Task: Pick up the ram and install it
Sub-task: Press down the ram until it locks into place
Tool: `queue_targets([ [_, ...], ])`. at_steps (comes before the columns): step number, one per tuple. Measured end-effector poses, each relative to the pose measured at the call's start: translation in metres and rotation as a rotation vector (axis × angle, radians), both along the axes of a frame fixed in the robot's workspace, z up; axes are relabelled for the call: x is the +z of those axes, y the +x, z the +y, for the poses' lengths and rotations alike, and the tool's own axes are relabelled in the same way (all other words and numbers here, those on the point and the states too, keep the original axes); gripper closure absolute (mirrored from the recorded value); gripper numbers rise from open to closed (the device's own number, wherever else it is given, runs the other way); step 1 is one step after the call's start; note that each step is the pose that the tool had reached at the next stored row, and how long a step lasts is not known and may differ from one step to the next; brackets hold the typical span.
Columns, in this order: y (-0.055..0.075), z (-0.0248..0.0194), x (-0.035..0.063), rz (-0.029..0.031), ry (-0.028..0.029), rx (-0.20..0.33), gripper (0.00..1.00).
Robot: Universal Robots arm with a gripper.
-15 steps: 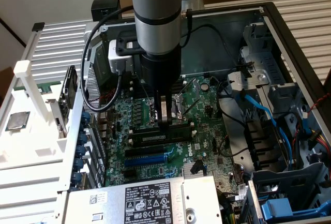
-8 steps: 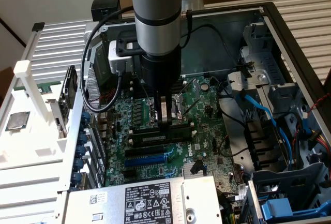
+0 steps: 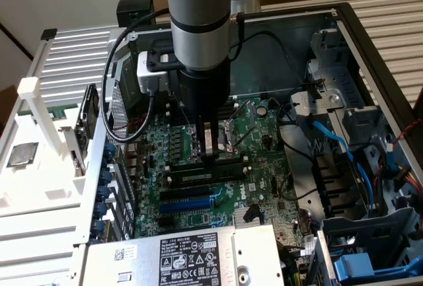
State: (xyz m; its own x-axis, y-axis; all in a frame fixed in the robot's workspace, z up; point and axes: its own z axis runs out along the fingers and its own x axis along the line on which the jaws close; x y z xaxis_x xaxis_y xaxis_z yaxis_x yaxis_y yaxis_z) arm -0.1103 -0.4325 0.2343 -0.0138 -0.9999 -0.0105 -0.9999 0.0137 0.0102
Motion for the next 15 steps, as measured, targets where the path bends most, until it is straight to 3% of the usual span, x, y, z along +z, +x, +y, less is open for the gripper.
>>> queue_targets([
  [2, 0.0001, -0.0001, 0.0123, 0.0002, -0.0004, 0.000, 0.90],
  [3, 0.0001, -0.0001, 0.0140, 0.0001, -0.0022, -0.011, 0.90],
  [9, 0.0001, -0.0001, 0.0142, 0.0002, -0.0025, -0.093, 0.90],
  [12, 0.0001, -0.0001, 0.0142, 0.0004, -0.0026, -0.155, 0.90],
  [14, 0.0001, -0.0001, 0.0142, 0.0005, -0.0026, -0.248, 0.90],
  [15, 0.0001, -0.0001, 0.0142, 0.0005, -0.0026, -0.264, 0.90],
])
